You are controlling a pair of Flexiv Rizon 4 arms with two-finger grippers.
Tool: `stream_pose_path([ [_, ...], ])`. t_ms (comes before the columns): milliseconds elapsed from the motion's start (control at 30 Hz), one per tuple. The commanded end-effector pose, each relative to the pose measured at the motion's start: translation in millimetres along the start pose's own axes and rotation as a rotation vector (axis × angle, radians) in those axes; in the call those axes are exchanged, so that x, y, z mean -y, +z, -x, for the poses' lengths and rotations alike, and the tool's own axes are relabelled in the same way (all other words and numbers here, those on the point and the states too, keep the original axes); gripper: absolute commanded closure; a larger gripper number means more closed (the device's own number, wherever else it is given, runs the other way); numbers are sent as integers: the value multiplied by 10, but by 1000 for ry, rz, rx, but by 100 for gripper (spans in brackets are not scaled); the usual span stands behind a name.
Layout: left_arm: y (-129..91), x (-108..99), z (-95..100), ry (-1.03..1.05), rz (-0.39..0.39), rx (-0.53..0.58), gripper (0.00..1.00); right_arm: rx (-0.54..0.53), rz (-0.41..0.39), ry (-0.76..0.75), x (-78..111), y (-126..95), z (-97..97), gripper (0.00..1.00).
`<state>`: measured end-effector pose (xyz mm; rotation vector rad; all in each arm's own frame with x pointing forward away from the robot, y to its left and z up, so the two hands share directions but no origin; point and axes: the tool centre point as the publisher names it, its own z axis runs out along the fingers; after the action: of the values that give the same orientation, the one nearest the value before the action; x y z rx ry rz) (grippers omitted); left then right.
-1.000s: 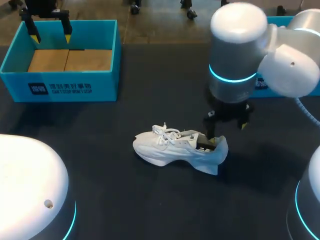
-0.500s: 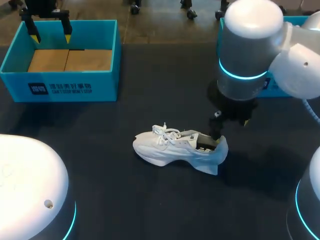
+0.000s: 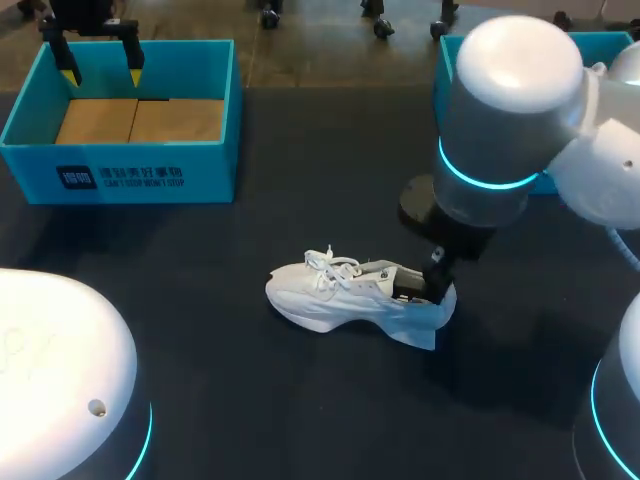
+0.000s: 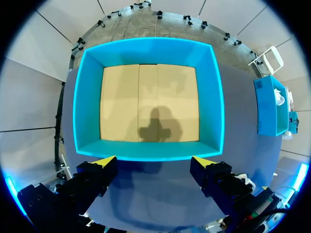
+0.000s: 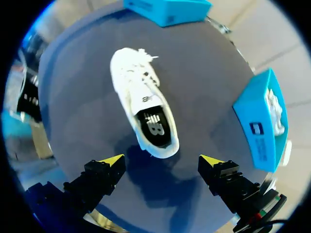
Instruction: Take the shoe out of the shoebox, open the shoe tongue, remove and reinsert the insole, then place the shoe into the shoebox
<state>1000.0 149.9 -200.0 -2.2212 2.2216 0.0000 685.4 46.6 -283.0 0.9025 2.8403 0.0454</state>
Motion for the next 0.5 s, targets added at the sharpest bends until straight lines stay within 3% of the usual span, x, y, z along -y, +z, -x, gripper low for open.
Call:
stream_pose_path([
  [33,0,0,0,0,0,0,0,-24,230,-722,150,-6,51,0],
  [233,0,0,0,0,0,0,0,-110,226,-994,202,-48,101,0],
  [333,0,0,0,0,0,0,0,-121,154,-1107,248,-32,109,0],
  [500,0,0,0,0,0,0,0,-121,154,-1107,248,-32,109,0],
])
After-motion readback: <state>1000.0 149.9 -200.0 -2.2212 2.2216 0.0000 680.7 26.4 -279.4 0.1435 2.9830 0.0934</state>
